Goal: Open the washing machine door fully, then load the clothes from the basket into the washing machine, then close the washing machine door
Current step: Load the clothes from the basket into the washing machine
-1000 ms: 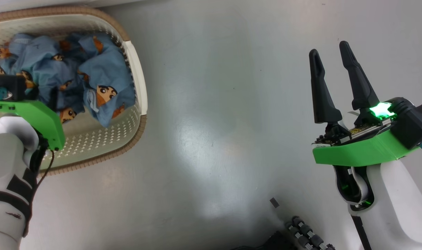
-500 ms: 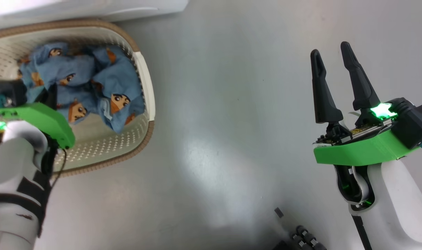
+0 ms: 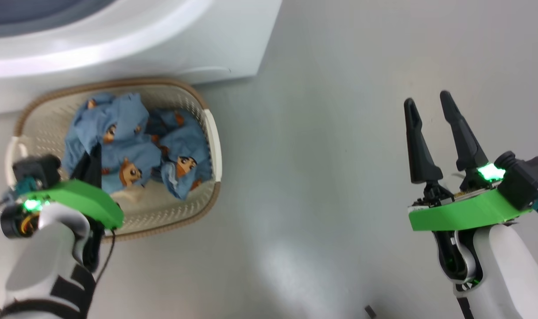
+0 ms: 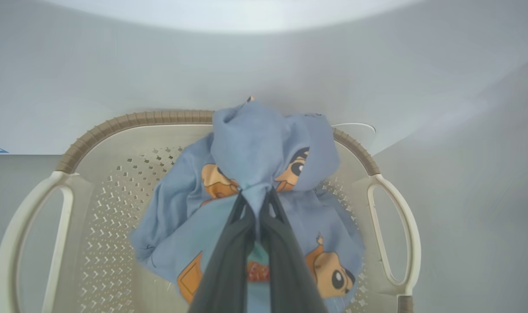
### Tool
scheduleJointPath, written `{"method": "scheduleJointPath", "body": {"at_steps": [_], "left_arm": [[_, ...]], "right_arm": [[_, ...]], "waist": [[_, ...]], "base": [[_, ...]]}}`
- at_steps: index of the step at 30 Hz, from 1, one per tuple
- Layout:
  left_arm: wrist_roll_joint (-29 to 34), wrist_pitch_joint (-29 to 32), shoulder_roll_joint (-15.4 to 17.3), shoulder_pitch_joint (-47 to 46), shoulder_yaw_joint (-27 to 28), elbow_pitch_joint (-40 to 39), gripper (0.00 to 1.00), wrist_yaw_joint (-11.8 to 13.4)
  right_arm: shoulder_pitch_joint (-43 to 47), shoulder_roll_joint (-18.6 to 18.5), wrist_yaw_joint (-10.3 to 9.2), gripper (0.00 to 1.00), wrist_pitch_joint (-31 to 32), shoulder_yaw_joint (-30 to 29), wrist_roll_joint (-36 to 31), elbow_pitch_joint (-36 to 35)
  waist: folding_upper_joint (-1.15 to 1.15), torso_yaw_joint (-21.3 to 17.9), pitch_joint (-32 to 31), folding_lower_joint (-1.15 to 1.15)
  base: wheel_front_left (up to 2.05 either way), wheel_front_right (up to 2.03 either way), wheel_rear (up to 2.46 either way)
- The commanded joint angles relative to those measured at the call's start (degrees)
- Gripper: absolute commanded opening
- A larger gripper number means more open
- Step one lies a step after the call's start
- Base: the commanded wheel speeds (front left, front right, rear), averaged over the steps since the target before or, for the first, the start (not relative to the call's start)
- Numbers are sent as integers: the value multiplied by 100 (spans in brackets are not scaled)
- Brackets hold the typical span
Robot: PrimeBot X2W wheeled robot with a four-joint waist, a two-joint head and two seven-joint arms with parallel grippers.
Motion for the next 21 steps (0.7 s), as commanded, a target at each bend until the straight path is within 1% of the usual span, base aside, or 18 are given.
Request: {"method": "scheduleJointPath", "body": {"at_steps": [1,3,13,21], "left_arm": [[160,-58,157,304,212,-207,0,31],[385,-59,101,629,429,-537,0,30],[1166,-59,-90,1527,1073,-1440,0,-75],[1571,-60,-258,2231,1550,-2189,0,-217]], "right_arm": [[220,-56,25,100,-28,90,17,-91],[357,-87,25,100,-28,72,21,-48],[823,-165,25,100,-28,32,34,107],[1182,-223,25,100,-28,-75,48,193]], "waist": [[0,204,-529,0],[0,245,-799,0],[0,350,-1651,0],[0,453,-2269,0]], "base": [[0,0,0],[0,0,0],[0,0,0],[0,0,0]]}}
